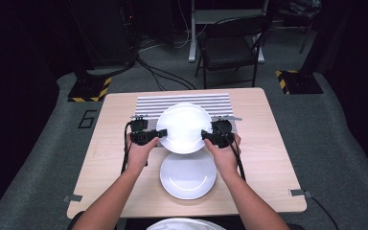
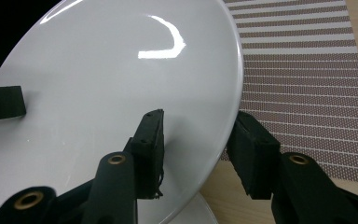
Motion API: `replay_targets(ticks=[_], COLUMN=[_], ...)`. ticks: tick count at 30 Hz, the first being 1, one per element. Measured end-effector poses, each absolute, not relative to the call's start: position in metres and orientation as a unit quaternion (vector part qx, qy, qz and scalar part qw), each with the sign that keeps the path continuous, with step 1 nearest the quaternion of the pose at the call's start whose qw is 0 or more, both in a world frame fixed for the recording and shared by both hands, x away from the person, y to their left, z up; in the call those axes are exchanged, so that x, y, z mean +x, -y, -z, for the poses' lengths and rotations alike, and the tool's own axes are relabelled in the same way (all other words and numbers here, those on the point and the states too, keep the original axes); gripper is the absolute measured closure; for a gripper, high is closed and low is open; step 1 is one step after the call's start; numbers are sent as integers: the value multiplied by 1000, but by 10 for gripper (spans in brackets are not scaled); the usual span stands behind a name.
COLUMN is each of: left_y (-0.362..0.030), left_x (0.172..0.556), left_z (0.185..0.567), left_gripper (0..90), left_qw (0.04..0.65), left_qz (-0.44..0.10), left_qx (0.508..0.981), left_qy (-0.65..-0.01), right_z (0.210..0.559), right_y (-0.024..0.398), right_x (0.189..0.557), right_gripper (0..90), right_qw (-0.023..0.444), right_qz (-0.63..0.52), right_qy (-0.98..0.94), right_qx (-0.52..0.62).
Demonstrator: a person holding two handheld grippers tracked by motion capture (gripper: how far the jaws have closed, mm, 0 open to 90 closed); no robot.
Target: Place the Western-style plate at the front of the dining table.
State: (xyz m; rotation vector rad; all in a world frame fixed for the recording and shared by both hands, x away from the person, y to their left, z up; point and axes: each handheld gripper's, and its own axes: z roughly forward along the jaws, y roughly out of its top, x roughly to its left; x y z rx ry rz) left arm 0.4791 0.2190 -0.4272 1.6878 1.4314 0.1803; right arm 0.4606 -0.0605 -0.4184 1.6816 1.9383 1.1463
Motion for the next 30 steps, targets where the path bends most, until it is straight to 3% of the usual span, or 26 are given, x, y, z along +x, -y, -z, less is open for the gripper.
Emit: replay_targets(ticks=[30], left_y=[-229], left_x=[501], left_z=[423], left_gripper=[587], left_qw=[442], left_qz=[-75], left_qx=[672], left_qy=[-590], right_z=[411], right_y=[48], right_x=[485], right_gripper=[577], right_qw=[170], right_qz=[-399], right_qy=[-687], right_qx=[583])
